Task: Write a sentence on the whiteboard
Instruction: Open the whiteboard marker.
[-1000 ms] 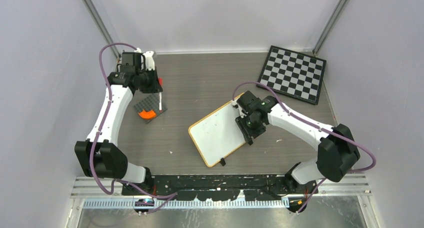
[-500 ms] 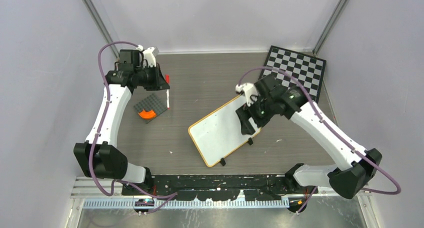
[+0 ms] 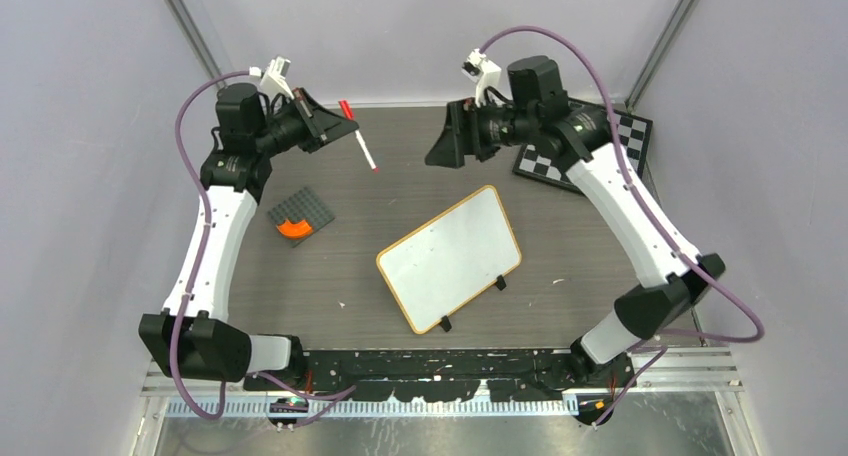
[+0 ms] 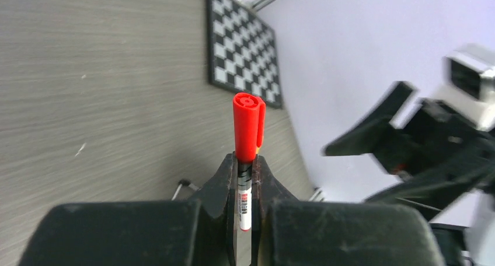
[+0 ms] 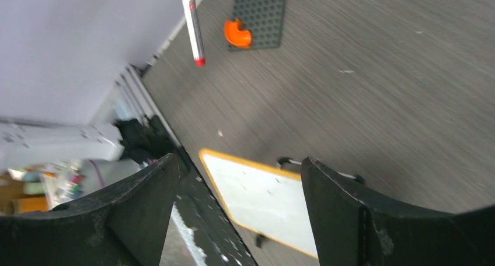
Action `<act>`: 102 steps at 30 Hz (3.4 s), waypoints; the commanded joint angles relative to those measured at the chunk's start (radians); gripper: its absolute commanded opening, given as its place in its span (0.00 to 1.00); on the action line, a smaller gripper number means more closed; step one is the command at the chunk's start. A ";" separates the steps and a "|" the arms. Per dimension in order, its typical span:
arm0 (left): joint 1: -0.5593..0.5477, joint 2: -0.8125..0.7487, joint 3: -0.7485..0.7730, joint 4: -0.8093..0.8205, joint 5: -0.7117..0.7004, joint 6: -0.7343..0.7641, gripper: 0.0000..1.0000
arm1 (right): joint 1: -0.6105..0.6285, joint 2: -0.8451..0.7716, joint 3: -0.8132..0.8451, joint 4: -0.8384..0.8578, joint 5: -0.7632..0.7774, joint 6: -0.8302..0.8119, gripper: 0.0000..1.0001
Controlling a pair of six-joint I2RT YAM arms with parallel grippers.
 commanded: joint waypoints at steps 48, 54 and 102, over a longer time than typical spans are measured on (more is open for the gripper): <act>-0.281 0.031 0.291 -0.864 0.384 1.174 0.83 | 0.117 0.054 0.053 -0.499 -0.522 -0.462 0.00; -0.383 0.022 0.277 -0.885 0.368 1.220 0.59 | 0.136 0.042 0.042 -0.557 -0.518 -0.496 0.00; -0.269 -0.087 -0.122 0.286 0.342 -0.024 0.00 | -0.131 -0.103 -0.340 0.786 -0.535 0.794 0.55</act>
